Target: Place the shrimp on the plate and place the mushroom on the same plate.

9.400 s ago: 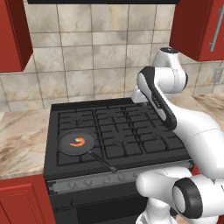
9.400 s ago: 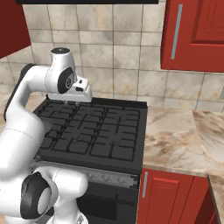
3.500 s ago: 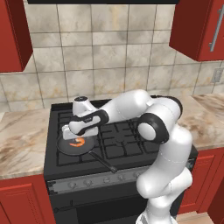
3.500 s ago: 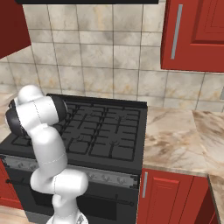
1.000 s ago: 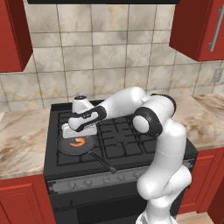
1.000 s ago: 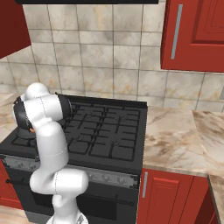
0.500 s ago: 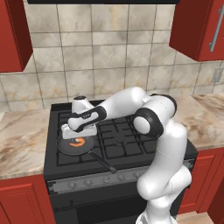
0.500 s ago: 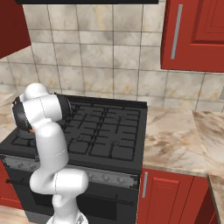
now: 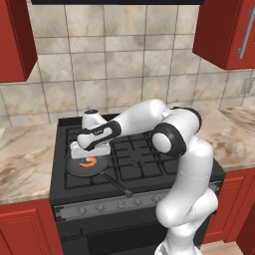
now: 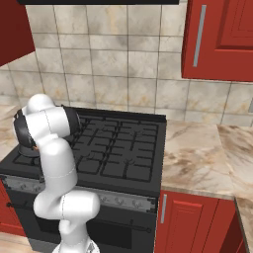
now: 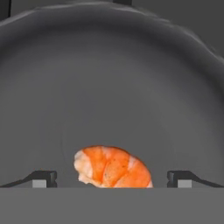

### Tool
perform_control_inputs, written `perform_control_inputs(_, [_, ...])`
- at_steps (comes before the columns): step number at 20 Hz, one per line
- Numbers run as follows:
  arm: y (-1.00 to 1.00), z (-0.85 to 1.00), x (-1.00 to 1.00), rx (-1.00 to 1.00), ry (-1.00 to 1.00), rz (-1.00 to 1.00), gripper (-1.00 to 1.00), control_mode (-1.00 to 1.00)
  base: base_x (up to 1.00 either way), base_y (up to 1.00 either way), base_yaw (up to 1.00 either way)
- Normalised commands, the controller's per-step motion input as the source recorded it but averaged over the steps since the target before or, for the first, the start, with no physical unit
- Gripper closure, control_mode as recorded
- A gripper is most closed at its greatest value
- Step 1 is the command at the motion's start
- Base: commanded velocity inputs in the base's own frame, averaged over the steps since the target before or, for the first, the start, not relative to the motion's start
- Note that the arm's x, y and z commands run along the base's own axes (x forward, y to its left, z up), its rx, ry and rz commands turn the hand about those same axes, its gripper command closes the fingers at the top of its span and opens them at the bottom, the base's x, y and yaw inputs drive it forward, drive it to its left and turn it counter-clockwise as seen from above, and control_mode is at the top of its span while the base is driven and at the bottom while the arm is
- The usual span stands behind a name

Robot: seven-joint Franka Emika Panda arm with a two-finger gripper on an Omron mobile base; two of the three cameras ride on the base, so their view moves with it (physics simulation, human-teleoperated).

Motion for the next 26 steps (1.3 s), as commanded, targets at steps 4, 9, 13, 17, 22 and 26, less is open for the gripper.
perform_control_inputs(4, [0.00, -0.01, 0.01, 0.00, 0.02, -0.01, -1.00, -1.00, 0.00, 0.00, 0.00])
perform_control_inputs(9, [0.00, -0.12, 0.02, 0.00, 0.01, -0.02, -1.00, -1.00, 0.00, 0.00, 0.00])
perform_control_inputs(13, [0.00, -0.20, 0.02, 0.00, 0.02, -0.01, -1.00, -1.00, 0.00, 0.00, 0.00])
perform_control_inputs(17, [0.00, -0.21, 0.00, 0.00, 0.01, -0.01, 1.00, -1.00, 0.00, 0.00, 0.00])
perform_control_inputs(22, [0.00, -0.10, 0.00, 0.00, 0.01, 0.00, 1.00, -1.00, 0.00, 0.00, 0.00])
perform_control_inputs(26, [0.00, -0.01, 0.00, 0.00, 0.04, 0.00, 1.00, -1.00, 0.00, 0.00, 0.00])
